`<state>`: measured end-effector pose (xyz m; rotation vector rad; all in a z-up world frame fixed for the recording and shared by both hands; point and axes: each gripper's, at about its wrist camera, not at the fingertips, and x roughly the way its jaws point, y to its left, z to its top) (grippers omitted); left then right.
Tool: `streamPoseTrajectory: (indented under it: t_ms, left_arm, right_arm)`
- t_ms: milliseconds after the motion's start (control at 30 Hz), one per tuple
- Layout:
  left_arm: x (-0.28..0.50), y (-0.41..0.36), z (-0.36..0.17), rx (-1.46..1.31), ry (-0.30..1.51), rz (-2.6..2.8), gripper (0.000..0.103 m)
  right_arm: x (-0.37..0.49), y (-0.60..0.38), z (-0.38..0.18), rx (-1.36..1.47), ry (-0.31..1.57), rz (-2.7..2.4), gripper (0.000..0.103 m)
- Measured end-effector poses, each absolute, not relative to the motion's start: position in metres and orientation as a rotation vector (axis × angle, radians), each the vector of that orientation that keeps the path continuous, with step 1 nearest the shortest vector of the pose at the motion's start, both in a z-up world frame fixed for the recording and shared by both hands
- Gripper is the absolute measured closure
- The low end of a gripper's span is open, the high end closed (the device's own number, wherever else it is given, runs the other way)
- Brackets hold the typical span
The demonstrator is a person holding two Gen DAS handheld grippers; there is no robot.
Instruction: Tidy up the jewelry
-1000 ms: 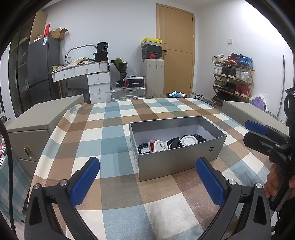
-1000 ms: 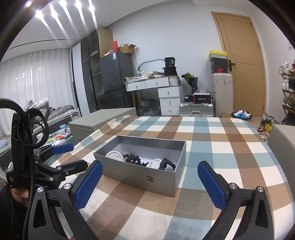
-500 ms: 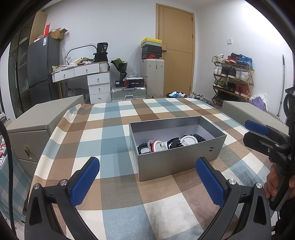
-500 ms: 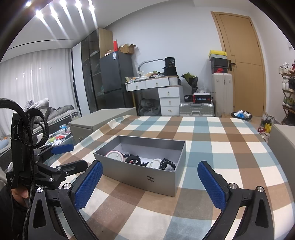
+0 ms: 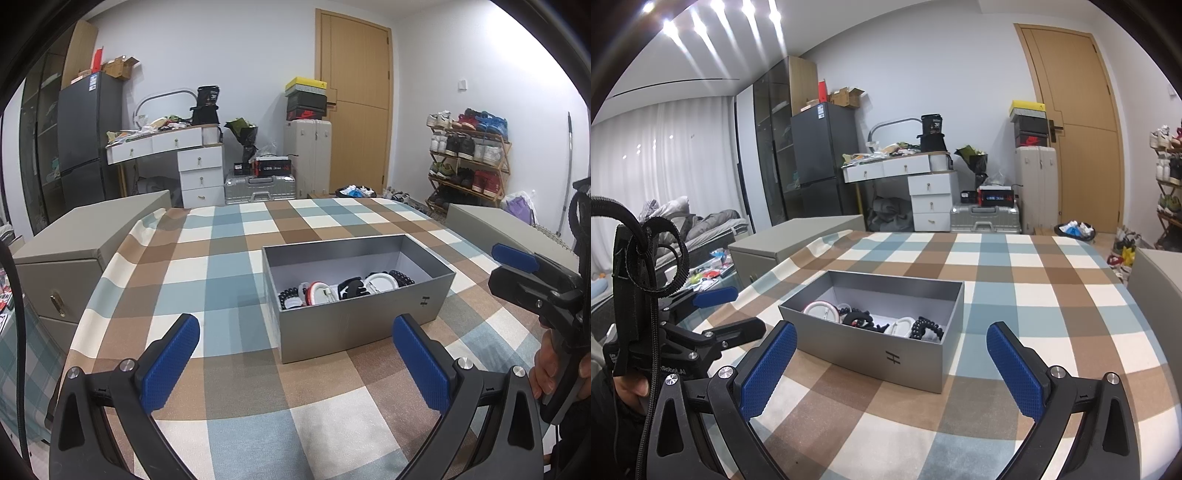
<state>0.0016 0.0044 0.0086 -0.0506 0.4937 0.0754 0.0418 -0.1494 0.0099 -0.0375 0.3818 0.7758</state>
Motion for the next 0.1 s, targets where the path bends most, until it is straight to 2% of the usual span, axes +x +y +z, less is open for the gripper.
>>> streamPoseTrajectory:
  t_ms: [100]
  left_arm:
    - [0.0014,0.0047,0.0091,-0.057,0.492,0.073,0.001]
  right_arm:
    - [0.0415,-0.1492,0.0099,-0.037,0.381,0.775,0.0]
